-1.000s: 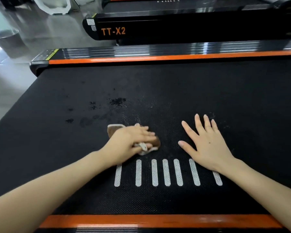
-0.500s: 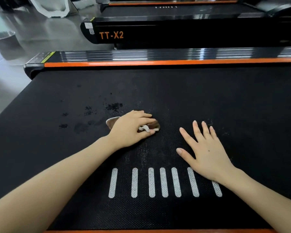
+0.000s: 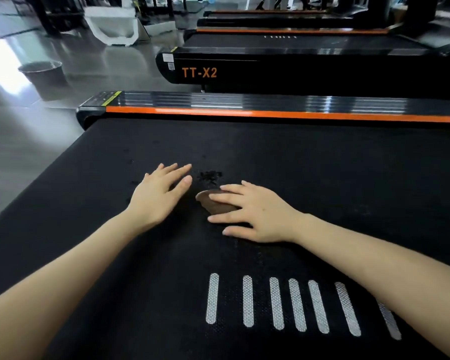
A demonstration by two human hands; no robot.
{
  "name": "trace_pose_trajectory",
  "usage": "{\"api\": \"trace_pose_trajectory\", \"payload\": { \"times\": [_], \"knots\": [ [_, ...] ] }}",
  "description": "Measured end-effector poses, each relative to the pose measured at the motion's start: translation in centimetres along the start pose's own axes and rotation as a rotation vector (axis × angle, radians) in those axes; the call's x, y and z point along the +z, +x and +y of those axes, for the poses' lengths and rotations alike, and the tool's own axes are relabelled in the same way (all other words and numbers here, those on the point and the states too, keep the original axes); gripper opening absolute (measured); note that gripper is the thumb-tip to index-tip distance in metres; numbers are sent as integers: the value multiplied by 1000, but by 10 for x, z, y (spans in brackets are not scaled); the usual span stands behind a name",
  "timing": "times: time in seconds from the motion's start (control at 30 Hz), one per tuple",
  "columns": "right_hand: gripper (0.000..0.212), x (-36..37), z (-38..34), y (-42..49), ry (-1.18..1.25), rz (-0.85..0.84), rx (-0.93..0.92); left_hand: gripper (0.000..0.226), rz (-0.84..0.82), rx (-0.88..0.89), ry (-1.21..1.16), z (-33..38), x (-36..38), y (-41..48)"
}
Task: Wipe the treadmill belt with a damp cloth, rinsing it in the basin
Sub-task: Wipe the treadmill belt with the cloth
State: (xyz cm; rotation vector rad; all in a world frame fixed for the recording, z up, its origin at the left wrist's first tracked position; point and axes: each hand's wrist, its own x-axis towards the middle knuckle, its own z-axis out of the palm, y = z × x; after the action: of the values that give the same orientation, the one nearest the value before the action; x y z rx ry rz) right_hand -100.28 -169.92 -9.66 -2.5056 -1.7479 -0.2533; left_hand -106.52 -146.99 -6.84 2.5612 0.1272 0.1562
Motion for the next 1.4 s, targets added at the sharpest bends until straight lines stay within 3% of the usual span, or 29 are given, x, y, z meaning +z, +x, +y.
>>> {"api": "trace_pose_trajectory", "payload": {
  "times": [0.17, 0.3, 0.4, 0.57, 0.7, 0.8, 0.93, 1.13, 1.23, 1.4],
  "knots": [
    [41, 10, 37, 19, 19, 64, 238, 47, -37, -20, 192, -34, 1, 6],
    [38, 12, 78, 41, -9, -9, 612, 50, -67, -45, 370, -55, 6, 35],
    [46, 14, 83, 55, 11, 45, 769, 55, -76, -18, 514, -58, 15, 50],
    [44, -1, 94, 59, 216, 65, 854, 56, -47, 19, 506, -62, 20, 47],
    [35, -7, 108, 62, 205, 2, 819, 59, -22, 31, 451, -64, 21, 49],
    [39, 10, 101, 64, 208, 64, 827, 68, 17, 51, 461, -67, 24, 49],
    [52, 13, 73, 68, 185, 136, 898, 62, 17, 49, 459, -68, 25, 48],
    [54, 11, -57, 54, 207, 90, 576, 57, 15, 59, 437, -70, 21, 47],
    [45, 10, -49, 44, 141, 55, 433, 56, 21, 64, 427, -72, 22, 45],
    [43, 20, 21, 89, 171, 56, 806, 58, -32, 44, 435, -64, 18, 48]
  ]
}}
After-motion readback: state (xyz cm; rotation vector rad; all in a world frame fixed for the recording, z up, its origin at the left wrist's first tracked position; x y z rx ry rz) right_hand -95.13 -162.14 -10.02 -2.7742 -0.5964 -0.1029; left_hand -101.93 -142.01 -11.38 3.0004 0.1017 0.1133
